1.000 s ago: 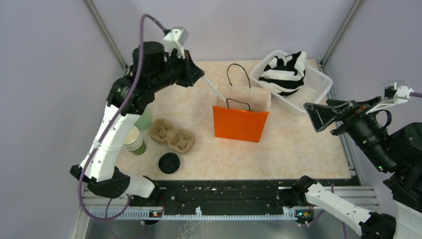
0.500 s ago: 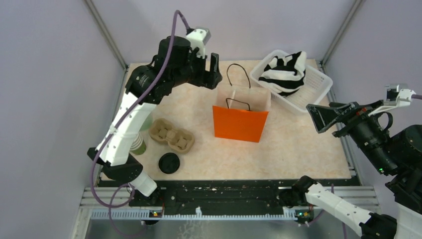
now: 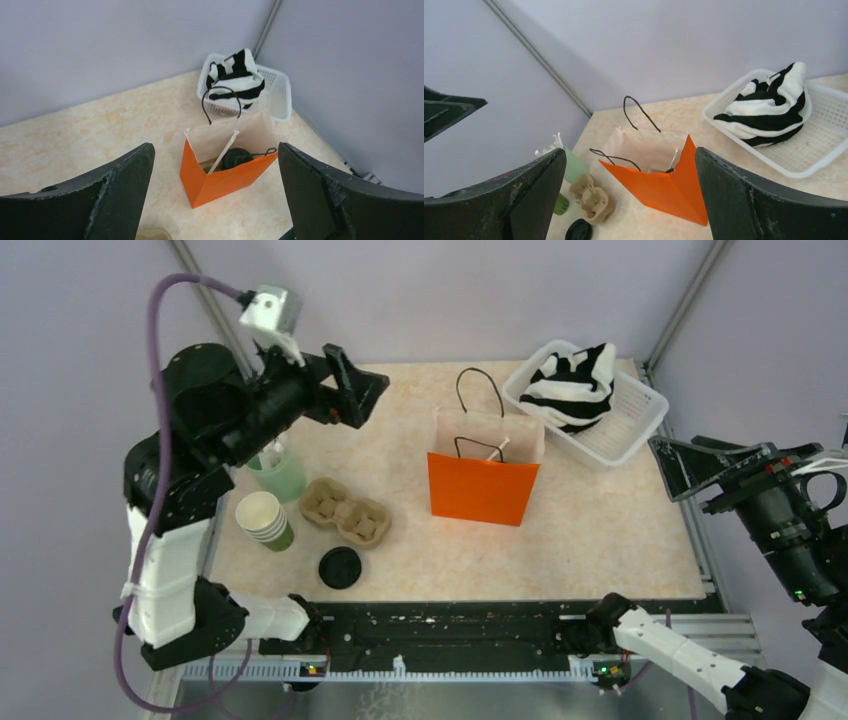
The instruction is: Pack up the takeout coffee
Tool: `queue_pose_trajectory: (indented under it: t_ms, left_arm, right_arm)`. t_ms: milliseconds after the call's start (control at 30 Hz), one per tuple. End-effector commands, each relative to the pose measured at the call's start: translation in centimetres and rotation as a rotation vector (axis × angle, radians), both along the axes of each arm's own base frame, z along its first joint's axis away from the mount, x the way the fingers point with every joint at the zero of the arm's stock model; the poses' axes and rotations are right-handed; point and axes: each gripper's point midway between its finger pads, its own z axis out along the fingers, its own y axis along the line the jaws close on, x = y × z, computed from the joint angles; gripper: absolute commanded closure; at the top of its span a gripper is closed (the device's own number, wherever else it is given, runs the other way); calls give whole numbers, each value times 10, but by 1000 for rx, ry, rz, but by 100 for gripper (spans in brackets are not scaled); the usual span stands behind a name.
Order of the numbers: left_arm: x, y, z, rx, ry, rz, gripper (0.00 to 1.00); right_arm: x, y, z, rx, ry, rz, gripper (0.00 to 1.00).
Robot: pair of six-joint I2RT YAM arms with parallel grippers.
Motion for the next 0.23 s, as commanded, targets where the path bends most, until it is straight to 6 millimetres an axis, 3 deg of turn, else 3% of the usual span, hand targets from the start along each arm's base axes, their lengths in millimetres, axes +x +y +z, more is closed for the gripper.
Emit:
queue_pose_trajectory:
  t_ms: [0, 200]
  left_arm:
    - [-7, 13, 32, -84, -97, 29, 1]
    - [-13, 19, 35, -90, -101, 36, 1]
  right_arm:
    - [6, 3, 14, 37, -24, -3, 1]
    - [1, -4, 18, 59, -50, -19, 1]
